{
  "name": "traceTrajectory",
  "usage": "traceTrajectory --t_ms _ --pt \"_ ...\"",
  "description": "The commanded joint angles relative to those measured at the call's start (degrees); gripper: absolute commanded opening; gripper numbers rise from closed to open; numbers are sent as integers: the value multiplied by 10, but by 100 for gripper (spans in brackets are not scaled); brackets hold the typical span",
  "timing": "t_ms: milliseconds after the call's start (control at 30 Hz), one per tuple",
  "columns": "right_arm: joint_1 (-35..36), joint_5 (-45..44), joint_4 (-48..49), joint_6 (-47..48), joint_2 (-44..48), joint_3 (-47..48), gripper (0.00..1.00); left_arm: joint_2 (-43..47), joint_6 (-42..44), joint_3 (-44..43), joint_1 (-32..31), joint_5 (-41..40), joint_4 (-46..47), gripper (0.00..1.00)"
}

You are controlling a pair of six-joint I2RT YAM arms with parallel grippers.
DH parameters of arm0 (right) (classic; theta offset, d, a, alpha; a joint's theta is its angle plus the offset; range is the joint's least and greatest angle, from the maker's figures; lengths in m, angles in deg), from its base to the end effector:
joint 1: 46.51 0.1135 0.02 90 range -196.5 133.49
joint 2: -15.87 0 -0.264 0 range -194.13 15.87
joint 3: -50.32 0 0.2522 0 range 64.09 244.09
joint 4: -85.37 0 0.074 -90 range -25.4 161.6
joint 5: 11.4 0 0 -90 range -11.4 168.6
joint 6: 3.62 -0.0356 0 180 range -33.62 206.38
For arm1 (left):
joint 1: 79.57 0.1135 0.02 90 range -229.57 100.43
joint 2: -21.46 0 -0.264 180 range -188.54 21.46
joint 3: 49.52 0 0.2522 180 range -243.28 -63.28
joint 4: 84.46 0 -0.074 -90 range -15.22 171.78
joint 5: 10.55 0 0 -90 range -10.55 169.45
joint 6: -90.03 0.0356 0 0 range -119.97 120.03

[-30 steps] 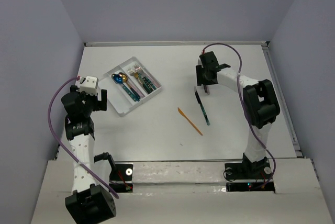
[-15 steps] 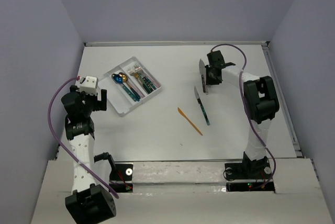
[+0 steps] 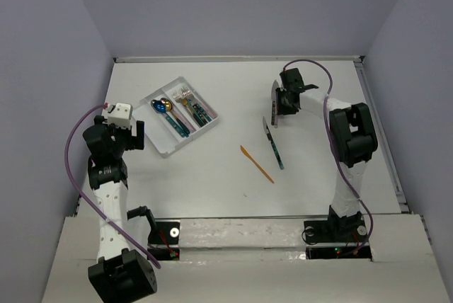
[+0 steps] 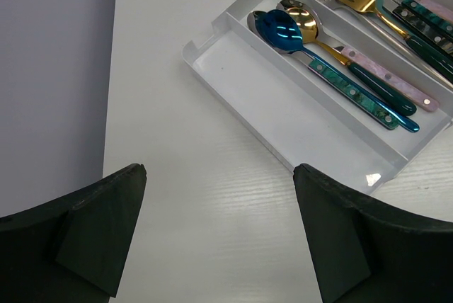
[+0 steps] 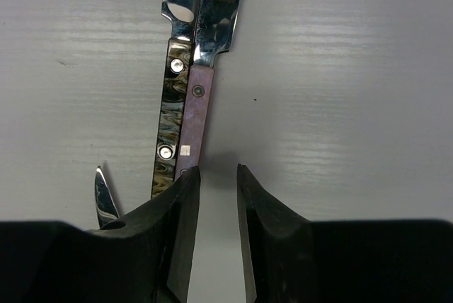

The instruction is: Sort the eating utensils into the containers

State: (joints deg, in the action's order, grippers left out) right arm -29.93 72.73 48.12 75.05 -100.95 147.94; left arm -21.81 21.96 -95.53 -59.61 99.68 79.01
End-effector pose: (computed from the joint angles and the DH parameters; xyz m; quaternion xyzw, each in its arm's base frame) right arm 0.4206 0.1214 0.1750 -0.0290 0.9559 0.0219 0.2916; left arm 0.1771 0.0512 0.2809 0.1217 0.7727 0.0881 0.6168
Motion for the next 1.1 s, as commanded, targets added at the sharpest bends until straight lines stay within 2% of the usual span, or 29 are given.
traceTrajectory --t_ms 0,367,533,633,767,1067 --pt "2 13 19 8 1 28 33 6 -4 7 2 0 21 99" --pt "2 -3 18 16 8 44 32 6 -3 9 2 -2 21 99" --pt "7 21 18 13 24 53 33 6 -4 9 2 -5 22 99" --pt "7 -5 13 10 6 55 32 7 -4 9 2 -10 21 99" --pt "7 18 1 10 -24 67 32 7 -4 8 2 -7 21 99" --pt "7 5 -16 8 -79 94 31 7 -4 9 2 -9 22 99"
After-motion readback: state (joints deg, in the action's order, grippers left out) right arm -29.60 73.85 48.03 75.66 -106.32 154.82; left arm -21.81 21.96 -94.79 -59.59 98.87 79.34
